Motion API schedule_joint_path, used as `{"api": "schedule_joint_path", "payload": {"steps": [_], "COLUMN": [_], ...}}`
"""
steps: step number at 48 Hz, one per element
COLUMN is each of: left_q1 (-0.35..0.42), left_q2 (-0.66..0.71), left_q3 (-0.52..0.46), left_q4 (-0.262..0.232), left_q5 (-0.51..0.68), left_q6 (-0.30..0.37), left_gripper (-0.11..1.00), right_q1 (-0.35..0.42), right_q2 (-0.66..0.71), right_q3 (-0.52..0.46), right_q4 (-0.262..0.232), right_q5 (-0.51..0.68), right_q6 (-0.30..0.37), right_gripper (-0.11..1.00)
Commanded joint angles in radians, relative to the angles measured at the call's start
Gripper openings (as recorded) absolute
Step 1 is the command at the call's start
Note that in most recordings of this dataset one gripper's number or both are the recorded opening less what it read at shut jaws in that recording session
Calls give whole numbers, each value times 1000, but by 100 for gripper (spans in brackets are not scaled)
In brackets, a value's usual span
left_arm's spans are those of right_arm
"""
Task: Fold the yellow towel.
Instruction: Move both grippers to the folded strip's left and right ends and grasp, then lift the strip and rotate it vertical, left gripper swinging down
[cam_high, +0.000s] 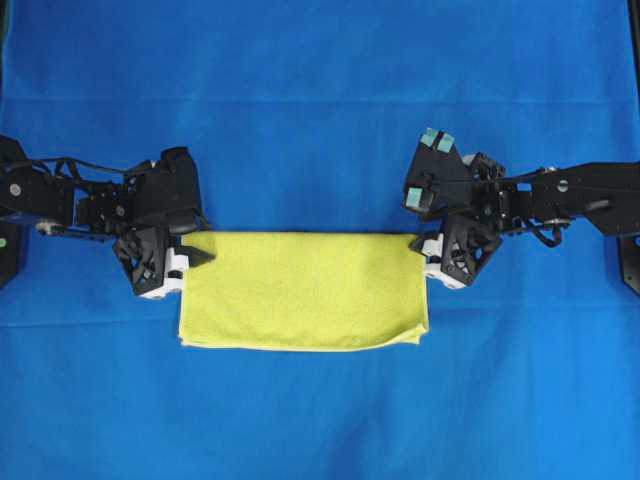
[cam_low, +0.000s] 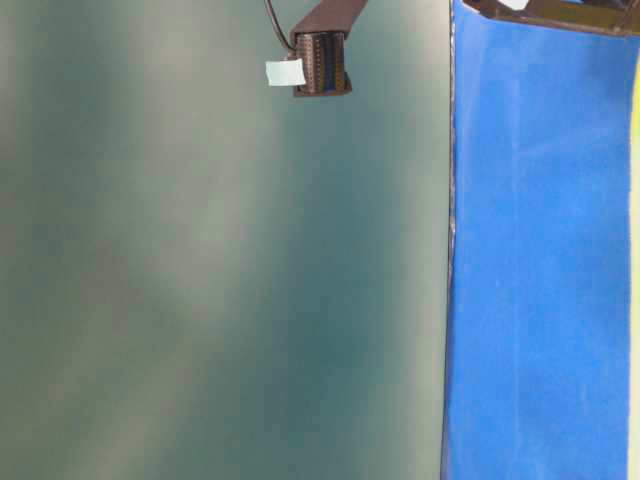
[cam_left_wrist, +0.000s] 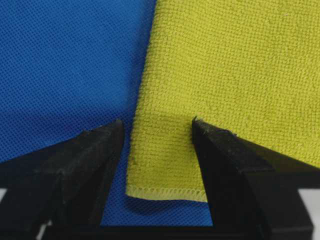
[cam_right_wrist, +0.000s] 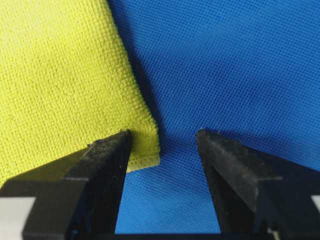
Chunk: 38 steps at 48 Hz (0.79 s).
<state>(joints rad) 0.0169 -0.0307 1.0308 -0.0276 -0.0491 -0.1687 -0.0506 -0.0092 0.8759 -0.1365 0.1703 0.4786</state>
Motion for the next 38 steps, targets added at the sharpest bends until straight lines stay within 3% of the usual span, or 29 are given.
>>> {"api": "schedule_joint_path", "payload": {"steps": [1,5,7,15,18,29,38], "left_q1": [5,-2,-9,-26,-26,-25,-25], "left_q2": [8,6,6,3,3,-34,-147], "left_q3": [-5,-11,-17,-57,-67,-86,-143], "left_q4": [-2,0,-2,-2,0,0,-2], "left_q5": [9,29,46,130,149,195,324], "left_q6": [-6,-12,-12,-9,-11,-12,-17], "left_gripper": [56,54,49,12,2,3,3], "right_q1": [-2,6,14,40,40,40,40], "right_q2": [-9,-11,-11,-12,-17,-60,-178], "right_q3": [-15,-15,-14,-15,-14,-8,-41], "right_q4": [-2,-2,-2,-2,-2,0,0], "right_q5": [-6,-5,-3,-9,-11,18,147], "right_q6": [2,0,-2,-5,-6,3,2], "right_gripper": [59,54,46,2,2,2,2]}}
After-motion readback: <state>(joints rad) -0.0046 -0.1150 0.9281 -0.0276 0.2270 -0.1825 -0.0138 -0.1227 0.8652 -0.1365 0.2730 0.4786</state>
